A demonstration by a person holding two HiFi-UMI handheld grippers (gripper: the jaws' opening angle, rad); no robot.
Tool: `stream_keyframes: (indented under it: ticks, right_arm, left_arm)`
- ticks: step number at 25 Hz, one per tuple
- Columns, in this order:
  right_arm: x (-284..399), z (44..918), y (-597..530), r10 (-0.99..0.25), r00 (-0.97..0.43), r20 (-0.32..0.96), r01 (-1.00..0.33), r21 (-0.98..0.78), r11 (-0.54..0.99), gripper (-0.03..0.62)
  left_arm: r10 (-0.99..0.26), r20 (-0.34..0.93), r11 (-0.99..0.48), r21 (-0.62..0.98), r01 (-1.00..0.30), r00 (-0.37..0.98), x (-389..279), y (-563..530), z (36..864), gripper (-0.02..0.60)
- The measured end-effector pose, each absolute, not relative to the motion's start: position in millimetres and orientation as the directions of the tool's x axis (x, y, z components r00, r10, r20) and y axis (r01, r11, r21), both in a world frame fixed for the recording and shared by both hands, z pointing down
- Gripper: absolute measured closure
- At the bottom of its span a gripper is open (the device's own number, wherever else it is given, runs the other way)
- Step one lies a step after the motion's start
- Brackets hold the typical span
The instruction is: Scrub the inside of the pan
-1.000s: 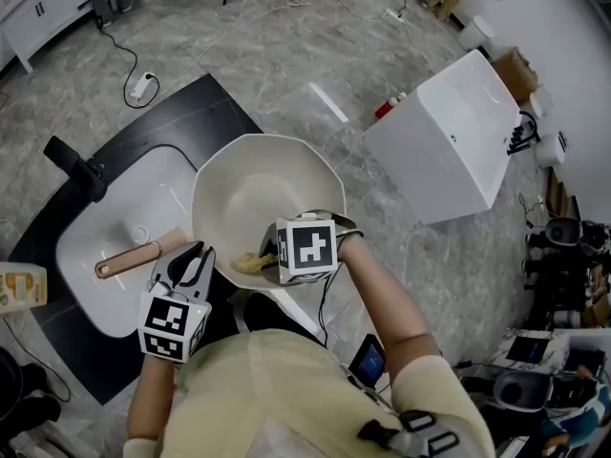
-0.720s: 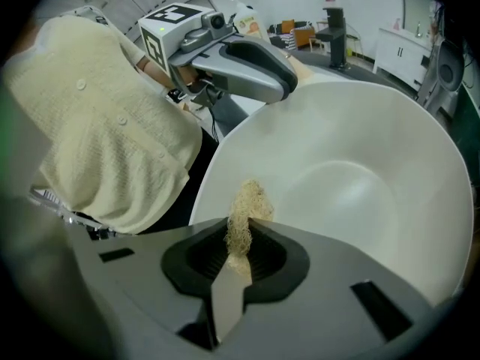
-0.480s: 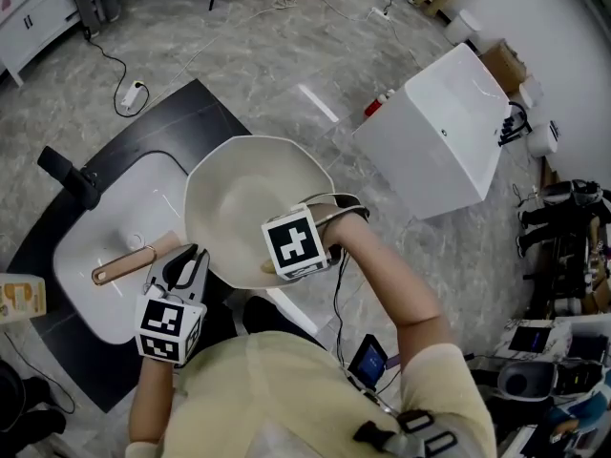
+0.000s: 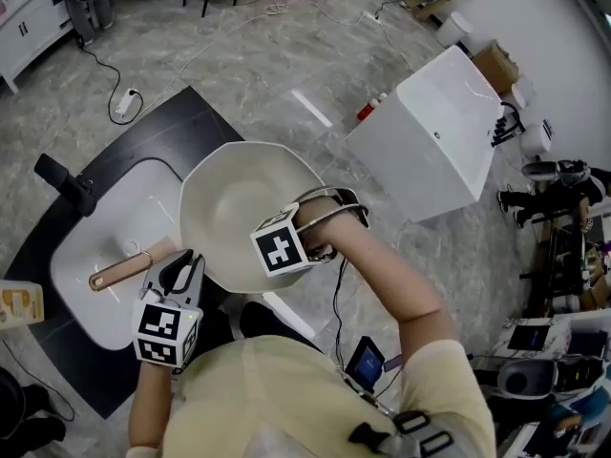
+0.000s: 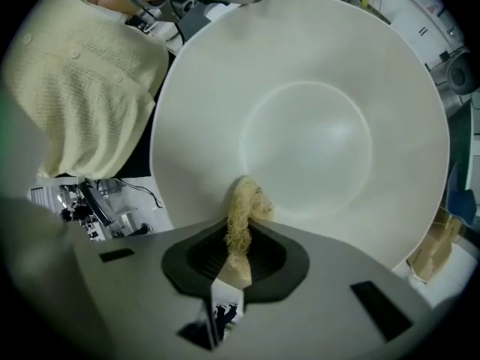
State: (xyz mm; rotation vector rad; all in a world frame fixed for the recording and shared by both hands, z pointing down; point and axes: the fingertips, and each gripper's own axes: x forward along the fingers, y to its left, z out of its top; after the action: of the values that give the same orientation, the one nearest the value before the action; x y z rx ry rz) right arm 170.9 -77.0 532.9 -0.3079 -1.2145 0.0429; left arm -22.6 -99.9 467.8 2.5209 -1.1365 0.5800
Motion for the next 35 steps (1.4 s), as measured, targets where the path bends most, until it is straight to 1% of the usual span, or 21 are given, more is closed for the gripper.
stream_keyframes:
  ticks: [4, 7, 10, 16, 23, 32, 35]
  right_arm:
    - [180.5, 534.0, -103.4, 0.040, 0.413, 0.910, 0.166, -0.119, 0.979, 0.539]
    - [183.2, 534.2, -126.1, -0.088, 0.424, 0.901, 0.197, 0.003, 0.980, 0.539]
    - [182.1, 535.0, -148.4, -0.205, 0.400, 0.893, 0.211, 0.127, 0.969, 0.537]
    - [168.5, 534.8, -188.8, -0.426, 0.305, 0.852, 0.256, 0.358, 0.898, 0.539]
    - [156.3, 531.3, -217.2, -0.559, 0.233, 0.796, 0.274, 0.498, 0.823, 0.537]
    - [135.6, 518.3, -239.5, -0.679, 0.137, 0.721, 0.293, 0.625, 0.723, 0.537]
    - [125.0, 511.7, -244.3, -0.709, 0.084, 0.701, 0.278, 0.666, 0.692, 0.537]
  left_arm:
    - [-0.636, 0.481, -0.636, 0.117, -0.763, 0.604, -22.1, -100.3, 467.7, 0.535]
    - [-0.635, 0.480, -0.636, 0.118, -0.763, 0.604, -22.1, -100.3, 467.3, 0.535]
    - [-0.635, 0.481, -0.636, 0.119, -0.762, 0.605, -21.7, -99.4, 467.8, 0.535]
    - [-0.634, 0.483, -0.636, 0.119, -0.762, 0.604, -22.3, -99.9, 468.7, 0.535]
    - [-0.634, 0.484, -0.634, 0.121, -0.764, 0.603, -23.5, -100.8, 469.9, 0.535]
    - [-0.638, 0.480, -0.631, 0.122, -0.767, 0.601, -23.3, -101.1, 469.6, 0.535]
    - [-0.640, 0.479, -0.629, 0.123, -0.768, 0.601, -23.0, -101.2, 469.5, 0.535]
